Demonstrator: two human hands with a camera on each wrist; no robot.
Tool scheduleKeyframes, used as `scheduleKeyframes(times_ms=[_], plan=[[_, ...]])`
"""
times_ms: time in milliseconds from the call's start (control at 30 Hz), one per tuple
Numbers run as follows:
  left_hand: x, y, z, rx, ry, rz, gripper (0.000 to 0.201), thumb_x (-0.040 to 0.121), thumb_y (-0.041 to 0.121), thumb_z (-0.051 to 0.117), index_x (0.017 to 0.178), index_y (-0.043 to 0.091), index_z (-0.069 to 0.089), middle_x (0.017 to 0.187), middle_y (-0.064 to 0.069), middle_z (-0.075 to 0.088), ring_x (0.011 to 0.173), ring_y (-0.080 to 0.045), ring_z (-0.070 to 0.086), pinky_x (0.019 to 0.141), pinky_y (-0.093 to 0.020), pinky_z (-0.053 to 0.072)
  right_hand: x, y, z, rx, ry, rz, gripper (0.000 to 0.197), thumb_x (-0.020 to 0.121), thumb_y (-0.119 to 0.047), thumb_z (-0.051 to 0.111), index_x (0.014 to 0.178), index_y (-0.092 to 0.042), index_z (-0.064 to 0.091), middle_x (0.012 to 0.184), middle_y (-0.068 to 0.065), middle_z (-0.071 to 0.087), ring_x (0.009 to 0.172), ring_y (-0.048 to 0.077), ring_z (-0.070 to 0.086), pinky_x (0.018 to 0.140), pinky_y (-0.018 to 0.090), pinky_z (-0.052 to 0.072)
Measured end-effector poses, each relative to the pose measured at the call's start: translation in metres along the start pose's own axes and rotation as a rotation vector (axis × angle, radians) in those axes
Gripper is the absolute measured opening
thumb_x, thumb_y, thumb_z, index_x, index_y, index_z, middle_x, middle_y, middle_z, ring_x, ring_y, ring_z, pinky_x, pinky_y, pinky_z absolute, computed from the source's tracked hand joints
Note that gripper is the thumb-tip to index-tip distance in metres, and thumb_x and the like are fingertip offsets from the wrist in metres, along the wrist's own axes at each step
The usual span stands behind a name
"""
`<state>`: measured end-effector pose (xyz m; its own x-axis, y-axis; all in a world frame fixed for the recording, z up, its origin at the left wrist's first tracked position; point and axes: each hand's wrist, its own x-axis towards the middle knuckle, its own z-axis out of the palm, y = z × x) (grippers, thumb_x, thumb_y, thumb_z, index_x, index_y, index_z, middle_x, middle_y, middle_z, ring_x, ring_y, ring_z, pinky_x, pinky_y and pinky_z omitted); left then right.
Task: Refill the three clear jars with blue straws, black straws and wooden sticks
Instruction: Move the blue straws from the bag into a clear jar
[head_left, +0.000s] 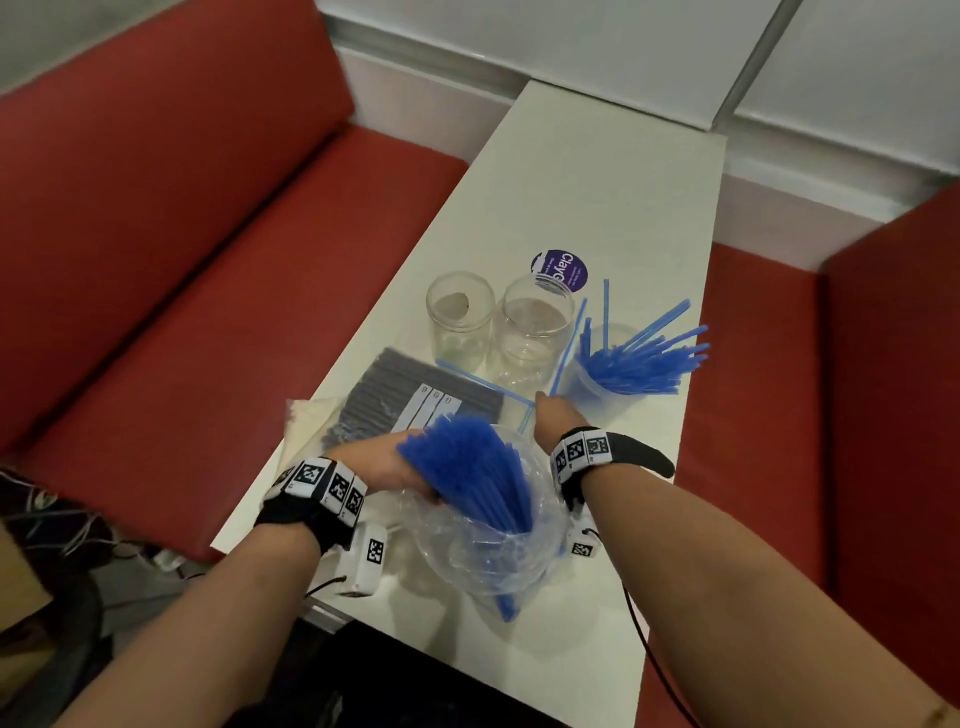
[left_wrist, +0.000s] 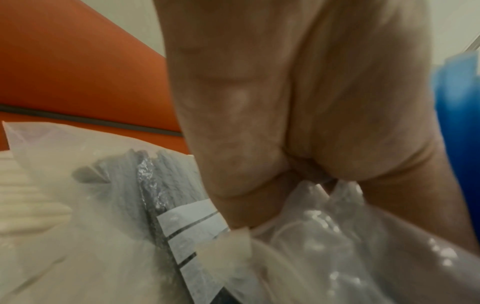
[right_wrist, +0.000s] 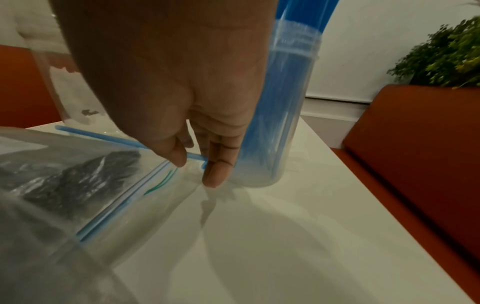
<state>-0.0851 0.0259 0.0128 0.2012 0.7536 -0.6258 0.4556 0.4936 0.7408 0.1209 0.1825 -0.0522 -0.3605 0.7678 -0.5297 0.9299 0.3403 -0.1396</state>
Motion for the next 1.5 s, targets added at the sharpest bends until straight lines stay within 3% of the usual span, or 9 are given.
scheduleKeyframes(times_ms=[133, 200, 267, 433, 633, 800, 1033, 1333, 1500], plan=[[0.001, -0.003, 0.000, 0.059, -0.003, -0.036, 0.038, 0.081, 0.015, 0.080, 0.114, 0.027, 0.067, 0.121, 0.007, 0.068, 0.112, -0.016, 0.066, 0.104, -0.044, 0.051, 0.004, -0.005, 0.012, 0.020, 0.020, 0.010, 0.035, 0.103, -0.002, 0.037, 0.137, -0.002, 0.046, 0.137, 0.024, 0.047, 0.119, 0.040, 0.059, 0.101, 0.046, 0.049], [0.000, -0.009, -0.003, 0.081, 0.115, -0.170, 0.070, 0.075, 0.024, 0.086, 0.137, 0.023, 0.055, 0.132, 0.010, 0.055, 0.129, -0.021, 0.055, 0.112, -0.035, 0.041, 0.006, -0.007, 0.016, 0.035, 0.032, 0.033, 0.036, 0.103, -0.003, 0.038, 0.138, -0.003, 0.046, 0.139, 0.023, 0.045, 0.122, 0.040, 0.056, 0.102, 0.047, 0.049], [-0.002, -0.011, -0.004, 0.091, 0.201, -0.270, 0.091, 0.070, 0.027, 0.089, 0.149, 0.022, 0.042, 0.143, -0.001, 0.051, 0.137, -0.025, 0.047, 0.111, -0.032, 0.035, 0.008, -0.007, 0.019, 0.028, 0.042, 0.057, 0.034, 0.103, -0.002, 0.037, 0.134, -0.002, 0.051, 0.139, 0.023, 0.047, 0.124, 0.040, 0.054, 0.101, 0.045, 0.048], [0.002, -0.006, -0.004, -0.072, -0.007, -0.078, 0.049, 0.076, 0.007, 0.081, 0.122, 0.015, 0.066, 0.122, -0.005, 0.069, 0.113, -0.023, 0.066, 0.103, -0.050, 0.051, 0.011, 0.001, 0.021, 0.033, 0.087, 0.083, 0.032, 0.102, 0.004, 0.035, 0.117, 0.002, 0.064, 0.124, 0.022, 0.062, 0.113, 0.035, 0.063, 0.091, 0.037, 0.051], [0.000, -0.002, -0.004, -0.117, -0.017, -0.054, 0.048, 0.071, 0.008, 0.081, 0.116, 0.017, 0.068, 0.115, -0.006, 0.072, 0.111, -0.026, 0.067, 0.102, -0.051, 0.052, 0.012, 0.006, 0.026, 0.060, 0.096, 0.091, 0.028, 0.103, -0.002, 0.039, 0.115, 0.000, 0.063, 0.116, 0.020, 0.067, 0.105, 0.035, 0.066, 0.076, 0.034, 0.047], [0.002, 0.004, -0.004, -0.081, -0.026, -0.058, 0.038, 0.079, 0.002, 0.078, 0.112, 0.017, 0.068, 0.112, -0.007, 0.072, 0.107, -0.023, 0.068, 0.099, -0.045, 0.054, 0.006, 0.007, 0.030, 0.058, 0.186, 0.128, 0.039, 0.102, -0.012, 0.038, 0.139, -0.019, 0.045, 0.116, 0.018, 0.064, 0.107, 0.036, 0.062, 0.087, 0.041, 0.049], [0.003, 0.003, -0.005, -0.054, -0.028, -0.073, 0.036, 0.081, 0.002, 0.077, 0.115, 0.012, 0.068, 0.115, -0.008, 0.071, 0.110, -0.024, 0.067, 0.101, -0.044, 0.053, 0.019, 0.006, 0.031, 0.075, 0.137, 0.130, 0.064, 0.101, -0.011, 0.040, 0.160, -0.026, 0.019, 0.123, 0.017, 0.063, 0.112, 0.033, 0.062, 0.087, 0.041, 0.051], [0.007, 0.000, -0.008, -0.012, -0.041, -0.065, 0.036, 0.080, 0.004, 0.078, 0.114, 0.013, 0.068, 0.113, -0.007, 0.071, 0.108, -0.023, 0.067, 0.100, -0.044, 0.053, 0.026, -0.002, 0.029, 0.014, 0.129, 0.138, 0.054, 0.102, -0.015, 0.046, 0.154, -0.020, 0.033, 0.140, 0.016, 0.046, 0.121, 0.035, 0.056, 0.093, 0.041, 0.049], [0.006, -0.001, -0.009, -0.021, -0.065, -0.038, 0.035, 0.083, 0.004, 0.077, 0.108, 0.025, 0.066, 0.111, -0.002, 0.071, 0.106, -0.016, 0.067, 0.088, -0.021, 0.056, 0.029, -0.008, 0.028, -0.031, 0.115, 0.154, 0.042, 0.101, -0.015, 0.046, 0.143, -0.017, 0.047, 0.139, 0.014, 0.047, 0.119, 0.034, 0.058, 0.091, 0.039, 0.049]])
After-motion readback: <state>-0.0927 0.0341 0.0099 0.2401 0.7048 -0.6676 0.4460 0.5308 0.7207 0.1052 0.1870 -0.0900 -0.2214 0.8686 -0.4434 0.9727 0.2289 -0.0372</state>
